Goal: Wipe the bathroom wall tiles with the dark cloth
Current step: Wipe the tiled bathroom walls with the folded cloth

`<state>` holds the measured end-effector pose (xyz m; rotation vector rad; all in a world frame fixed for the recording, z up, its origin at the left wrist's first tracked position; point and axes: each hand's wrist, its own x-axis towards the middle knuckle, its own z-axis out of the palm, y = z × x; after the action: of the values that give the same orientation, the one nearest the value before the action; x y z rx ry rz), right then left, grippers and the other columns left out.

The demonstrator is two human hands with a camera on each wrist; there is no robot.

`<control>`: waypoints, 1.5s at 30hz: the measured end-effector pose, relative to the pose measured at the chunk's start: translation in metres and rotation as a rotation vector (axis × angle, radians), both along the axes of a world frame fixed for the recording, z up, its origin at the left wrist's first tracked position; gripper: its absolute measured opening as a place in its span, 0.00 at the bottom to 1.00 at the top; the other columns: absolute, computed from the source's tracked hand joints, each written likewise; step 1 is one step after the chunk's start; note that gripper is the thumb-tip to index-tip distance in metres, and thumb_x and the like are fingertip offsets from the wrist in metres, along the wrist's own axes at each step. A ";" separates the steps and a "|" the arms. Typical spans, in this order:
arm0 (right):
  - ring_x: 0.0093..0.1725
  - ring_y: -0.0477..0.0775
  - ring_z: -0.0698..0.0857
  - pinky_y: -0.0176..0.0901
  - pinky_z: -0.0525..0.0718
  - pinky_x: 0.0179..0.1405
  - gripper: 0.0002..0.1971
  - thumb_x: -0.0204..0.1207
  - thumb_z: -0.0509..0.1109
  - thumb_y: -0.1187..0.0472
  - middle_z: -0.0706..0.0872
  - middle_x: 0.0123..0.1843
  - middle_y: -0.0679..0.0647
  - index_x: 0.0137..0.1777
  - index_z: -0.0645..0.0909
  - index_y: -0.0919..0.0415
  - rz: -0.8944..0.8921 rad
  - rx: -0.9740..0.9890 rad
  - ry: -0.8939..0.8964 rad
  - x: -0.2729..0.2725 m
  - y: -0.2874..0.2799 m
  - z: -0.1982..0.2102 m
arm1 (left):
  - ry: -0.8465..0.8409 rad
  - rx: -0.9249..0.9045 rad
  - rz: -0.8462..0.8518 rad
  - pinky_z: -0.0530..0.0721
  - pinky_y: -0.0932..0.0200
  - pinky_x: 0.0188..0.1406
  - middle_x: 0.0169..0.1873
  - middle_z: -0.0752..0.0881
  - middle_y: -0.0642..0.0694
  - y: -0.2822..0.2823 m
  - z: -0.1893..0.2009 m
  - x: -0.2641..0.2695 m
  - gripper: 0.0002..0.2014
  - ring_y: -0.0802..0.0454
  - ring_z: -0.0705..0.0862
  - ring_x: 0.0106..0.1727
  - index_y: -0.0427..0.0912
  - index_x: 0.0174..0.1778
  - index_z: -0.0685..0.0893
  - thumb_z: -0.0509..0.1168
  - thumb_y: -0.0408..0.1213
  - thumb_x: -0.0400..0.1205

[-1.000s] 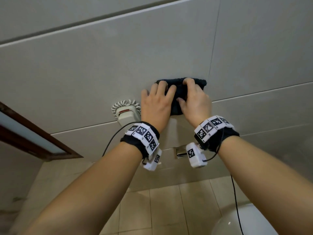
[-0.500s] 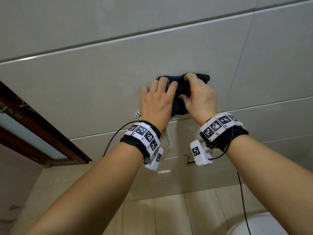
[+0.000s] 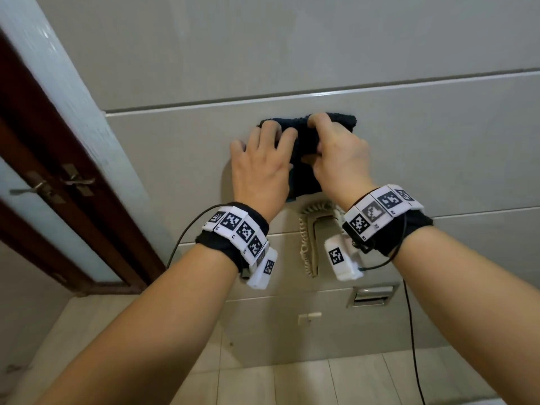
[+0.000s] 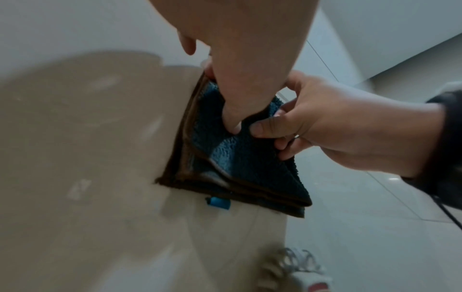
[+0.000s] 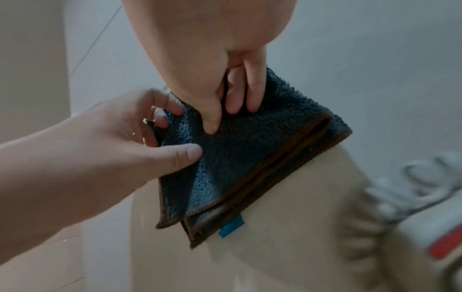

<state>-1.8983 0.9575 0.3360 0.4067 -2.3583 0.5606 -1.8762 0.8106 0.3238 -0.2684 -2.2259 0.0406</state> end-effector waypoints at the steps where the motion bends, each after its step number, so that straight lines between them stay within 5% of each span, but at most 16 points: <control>1: 0.39 0.67 0.82 0.54 0.78 0.35 0.22 0.72 0.62 0.68 0.81 0.43 0.57 0.66 0.75 0.58 0.017 0.013 0.005 0.001 -0.014 0.001 | -0.001 0.005 0.011 0.66 0.51 0.46 0.59 0.79 0.45 -0.014 0.001 0.002 0.27 0.45 0.78 0.56 0.49 0.66 0.78 0.77 0.44 0.71; 4: 0.36 0.69 0.81 0.60 0.81 0.33 0.21 0.71 0.59 0.65 0.80 0.42 0.57 0.66 0.73 0.56 0.057 0.034 0.026 0.003 -0.059 0.001 | -0.015 0.020 0.044 0.68 0.50 0.48 0.60 0.78 0.46 -0.059 0.003 0.010 0.26 0.45 0.78 0.57 0.50 0.66 0.78 0.77 0.44 0.72; 11: 0.35 0.68 0.82 0.57 0.82 0.34 0.20 0.76 0.65 0.63 0.82 0.44 0.58 0.68 0.72 0.56 0.125 0.090 0.026 0.013 -0.154 0.002 | -0.044 0.043 0.150 0.69 0.48 0.48 0.60 0.77 0.44 -0.148 0.003 0.027 0.26 0.44 0.77 0.57 0.48 0.66 0.77 0.75 0.41 0.72; 19: 0.29 0.62 0.75 0.47 0.69 0.27 0.21 0.76 0.65 0.64 0.80 0.41 0.55 0.70 0.73 0.55 0.168 0.134 0.054 0.024 -0.212 -0.007 | -0.047 0.074 0.254 0.68 0.50 0.46 0.59 0.76 0.44 -0.203 -0.009 0.037 0.26 0.44 0.76 0.54 0.48 0.66 0.76 0.74 0.39 0.71; 27: 0.29 0.64 0.83 0.45 0.74 0.24 0.23 0.72 0.72 0.62 0.83 0.40 0.52 0.67 0.74 0.53 0.191 0.142 0.039 0.025 -0.221 -0.047 | -0.069 0.110 0.281 0.67 0.51 0.43 0.54 0.77 0.42 -0.209 -0.051 0.037 0.26 0.42 0.76 0.51 0.44 0.62 0.77 0.75 0.34 0.68; 33: 0.33 0.67 0.84 0.46 0.72 0.26 0.24 0.73 0.66 0.64 0.84 0.43 0.51 0.69 0.73 0.50 0.186 0.179 -0.088 0.029 -0.209 -0.091 | -0.122 0.104 0.301 0.65 0.52 0.41 0.49 0.77 0.41 -0.196 -0.098 0.035 0.23 0.42 0.76 0.47 0.42 0.57 0.77 0.76 0.33 0.68; 38: 0.37 0.67 0.85 0.50 0.82 0.31 0.26 0.73 0.63 0.66 0.85 0.47 0.50 0.71 0.71 0.49 0.201 0.199 -0.203 0.031 -0.186 -0.128 | -0.179 0.106 0.308 0.71 0.49 0.40 0.48 0.77 0.40 -0.174 -0.136 0.032 0.22 0.40 0.77 0.46 0.40 0.54 0.76 0.76 0.31 0.67; 45: 0.43 0.66 0.86 0.48 0.70 0.35 0.24 0.78 0.60 0.65 0.86 0.53 0.48 0.71 0.67 0.44 0.159 0.196 -0.248 0.027 -0.141 -0.140 | -0.172 0.115 0.258 0.74 0.48 0.40 0.46 0.77 0.39 -0.135 -0.155 0.023 0.18 0.39 0.77 0.45 0.39 0.52 0.77 0.76 0.31 0.70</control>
<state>-1.8711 0.8166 0.1955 0.6510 -2.6468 0.4761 -1.8532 0.6755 0.1690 0.0820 -2.4116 0.0299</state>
